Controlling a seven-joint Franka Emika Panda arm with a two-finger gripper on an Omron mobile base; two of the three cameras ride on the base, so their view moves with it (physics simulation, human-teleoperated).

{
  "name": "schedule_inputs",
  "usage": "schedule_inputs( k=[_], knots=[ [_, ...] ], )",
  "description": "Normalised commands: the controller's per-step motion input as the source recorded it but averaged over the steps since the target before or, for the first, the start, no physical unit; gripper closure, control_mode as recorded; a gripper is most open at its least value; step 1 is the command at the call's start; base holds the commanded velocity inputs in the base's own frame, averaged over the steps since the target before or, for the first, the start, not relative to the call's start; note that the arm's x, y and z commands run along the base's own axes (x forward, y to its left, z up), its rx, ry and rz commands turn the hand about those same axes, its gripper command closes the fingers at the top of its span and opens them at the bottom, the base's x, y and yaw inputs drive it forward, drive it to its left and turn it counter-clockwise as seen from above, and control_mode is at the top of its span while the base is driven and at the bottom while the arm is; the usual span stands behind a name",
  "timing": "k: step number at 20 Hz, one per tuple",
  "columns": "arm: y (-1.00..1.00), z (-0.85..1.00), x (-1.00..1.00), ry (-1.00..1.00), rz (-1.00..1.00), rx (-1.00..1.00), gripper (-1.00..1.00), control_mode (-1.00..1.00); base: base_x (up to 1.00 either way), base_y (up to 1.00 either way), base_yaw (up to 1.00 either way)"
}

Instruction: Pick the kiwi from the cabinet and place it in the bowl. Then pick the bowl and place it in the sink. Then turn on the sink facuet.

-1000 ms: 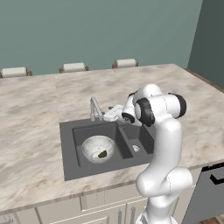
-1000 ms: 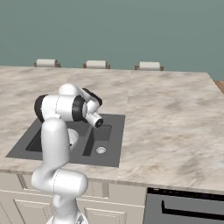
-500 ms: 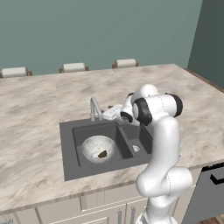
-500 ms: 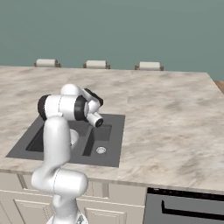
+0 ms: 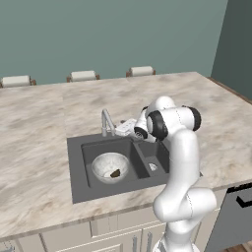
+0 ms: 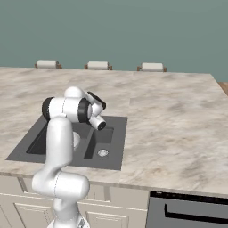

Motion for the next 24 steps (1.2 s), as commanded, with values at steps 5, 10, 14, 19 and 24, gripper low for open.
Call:
schedule_inputs(
  k=[5,10,14,19,24],
  knots=[
    [0.0,-0.01,0.25,0.0,-0.01,0.0,-1.0,-1.0,0.0,0.0,0.0],
    [0.0,-0.03,0.31,0.0,-0.05,0.0,-1.0,-1.0,0.0,0.0,0.0],
    [0.01,-0.23,0.23,0.0,-0.04,0.0,-1.0,-1.0,0.0,0.0,0.0],
    [0.15,-0.19,0.08,0.0,-0.01,0.0,-1.0,-1.0,0.0,0.0,0.0],
    [0.13,-0.1,0.16,0.0,0.0,0.0,-1.0,-1.0,0.0,0.0,0.0]
  ],
)
